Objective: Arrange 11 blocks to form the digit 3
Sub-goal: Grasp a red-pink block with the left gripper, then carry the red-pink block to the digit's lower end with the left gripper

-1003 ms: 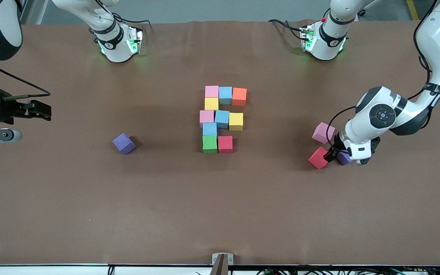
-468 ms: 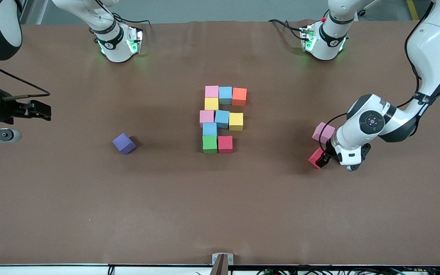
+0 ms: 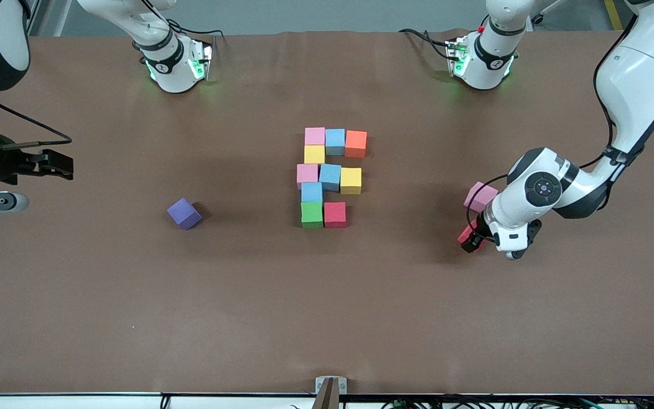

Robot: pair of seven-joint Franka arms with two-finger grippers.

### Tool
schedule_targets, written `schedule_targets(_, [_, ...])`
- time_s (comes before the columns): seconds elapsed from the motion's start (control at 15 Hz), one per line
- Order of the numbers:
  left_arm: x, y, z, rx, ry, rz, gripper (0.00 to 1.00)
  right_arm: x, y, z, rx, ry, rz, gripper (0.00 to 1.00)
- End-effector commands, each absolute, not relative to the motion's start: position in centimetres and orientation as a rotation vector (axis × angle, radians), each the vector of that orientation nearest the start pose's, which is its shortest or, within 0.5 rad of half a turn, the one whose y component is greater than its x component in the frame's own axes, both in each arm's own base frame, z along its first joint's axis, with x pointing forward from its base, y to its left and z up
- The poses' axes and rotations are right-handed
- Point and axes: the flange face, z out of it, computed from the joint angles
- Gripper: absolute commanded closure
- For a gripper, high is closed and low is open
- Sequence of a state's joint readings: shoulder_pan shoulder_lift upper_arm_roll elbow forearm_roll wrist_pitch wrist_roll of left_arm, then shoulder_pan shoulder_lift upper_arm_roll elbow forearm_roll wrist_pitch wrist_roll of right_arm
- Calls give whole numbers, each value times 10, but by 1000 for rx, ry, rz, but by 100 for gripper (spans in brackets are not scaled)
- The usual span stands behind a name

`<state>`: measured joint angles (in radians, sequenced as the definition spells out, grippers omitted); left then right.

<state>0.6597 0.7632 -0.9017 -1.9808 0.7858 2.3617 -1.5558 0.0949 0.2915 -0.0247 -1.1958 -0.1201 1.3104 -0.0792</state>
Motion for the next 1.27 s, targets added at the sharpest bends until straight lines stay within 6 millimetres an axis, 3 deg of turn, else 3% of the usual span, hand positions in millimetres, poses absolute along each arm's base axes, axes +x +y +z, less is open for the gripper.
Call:
schedule_targets(0.0, [593,-128,201,-2907,-1325,-12,64,606,33,614,-3228,-208,283,0])
schedule_targets(0.13, [591,-137,203,-2894,-1357,-2,69,601,26,618,-3146,-181,289,0])
schedule_targets(0.2, [591,-143,205,-2852,-1443,-2,71,601,11,618,-3106,-145,284,0])
schedule_targets(0.4, [582,-211,217,-2658,-1795,-21,71,602,-3,617,-3099,-108,282,0])
schedule_targets(0.6, [570,-271,226,-2514,-2010,-26,71,603,-2,618,-3105,-104,273,0])
schedule_targets(0.8, [558,-325,230,-2430,-2137,-43,71,602,1,618,-3113,-110,280,0])
schedule_targets(1.0, [546,-382,217,-2315,-2258,-73,70,597,-1,625,-3111,-108,270,0])
schedule_targets(1.07, [544,-396,212,-2283,-2280,-73,70,590,0,637,-3113,-113,236,0])
schedule_targets(1.2, [537,-417,205,-2248,-2294,-47,70,588,0,635,-3109,-116,252,0])
